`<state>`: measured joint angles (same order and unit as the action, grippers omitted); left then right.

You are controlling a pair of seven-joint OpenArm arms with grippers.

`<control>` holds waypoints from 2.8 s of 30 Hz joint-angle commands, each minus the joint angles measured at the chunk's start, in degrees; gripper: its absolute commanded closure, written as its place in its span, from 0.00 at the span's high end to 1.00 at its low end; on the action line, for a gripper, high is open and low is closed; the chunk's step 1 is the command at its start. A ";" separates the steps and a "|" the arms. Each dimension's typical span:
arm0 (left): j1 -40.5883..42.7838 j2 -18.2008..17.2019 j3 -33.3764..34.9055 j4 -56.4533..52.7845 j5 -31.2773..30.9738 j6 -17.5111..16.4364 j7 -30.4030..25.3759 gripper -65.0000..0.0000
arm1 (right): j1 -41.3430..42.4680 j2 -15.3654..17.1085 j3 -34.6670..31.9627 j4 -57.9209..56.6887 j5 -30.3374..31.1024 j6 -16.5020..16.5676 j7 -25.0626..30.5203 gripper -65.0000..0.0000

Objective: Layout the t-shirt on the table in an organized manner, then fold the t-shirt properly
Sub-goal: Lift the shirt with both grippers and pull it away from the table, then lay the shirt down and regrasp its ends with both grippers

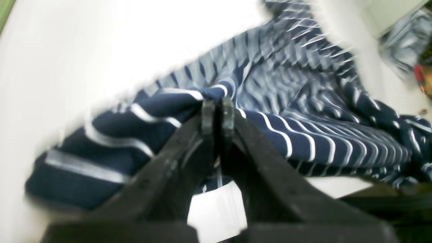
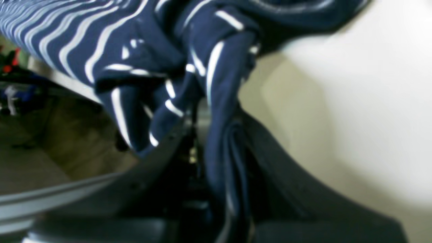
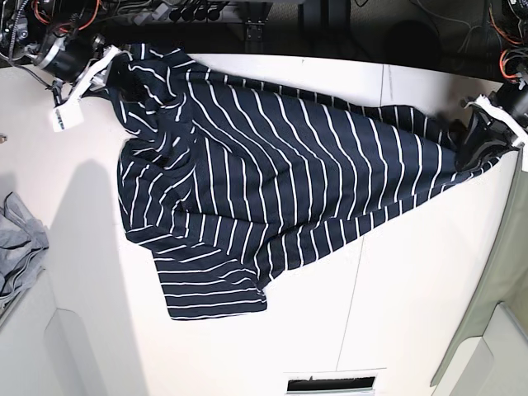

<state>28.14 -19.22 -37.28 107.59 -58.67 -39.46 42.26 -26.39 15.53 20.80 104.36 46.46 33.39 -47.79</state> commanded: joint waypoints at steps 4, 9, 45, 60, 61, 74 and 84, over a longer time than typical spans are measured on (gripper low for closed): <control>3.32 -0.74 -3.85 6.49 -5.09 -0.54 0.94 0.00 | -4.94 2.12 2.21 5.18 4.35 1.38 -0.85 0.00; 5.97 -0.57 -7.21 11.54 -9.64 -0.54 4.63 0.00 | -8.50 2.60 2.99 8.81 6.95 1.57 -2.40 0.00; -50.82 -7.28 32.06 -46.49 26.62 -0.48 -21.09 0.00 | 45.18 2.38 -2.16 -30.21 -18.05 0.61 18.58 0.46; -40.46 -10.93 25.64 -43.47 10.03 -0.54 -2.32 0.47 | 35.01 2.89 -0.02 -31.45 -11.10 0.46 8.37 0.68; -38.73 -10.91 23.47 -43.23 10.01 -0.54 -2.40 0.47 | 33.79 2.86 -0.02 -31.45 -11.08 0.46 8.74 0.68; -31.80 -9.77 14.56 -46.86 16.63 -0.54 -8.98 0.47 | 31.10 2.27 -3.50 -32.79 -12.98 -0.20 15.10 0.68; -31.93 -6.49 25.44 -50.90 22.75 -0.54 -12.11 0.41 | 34.77 -0.90 -14.38 -40.11 -19.71 -2.16 20.04 0.68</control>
<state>-3.20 -24.77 -11.38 56.42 -36.49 -39.94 29.10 7.64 14.39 6.37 63.86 26.98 31.48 -27.55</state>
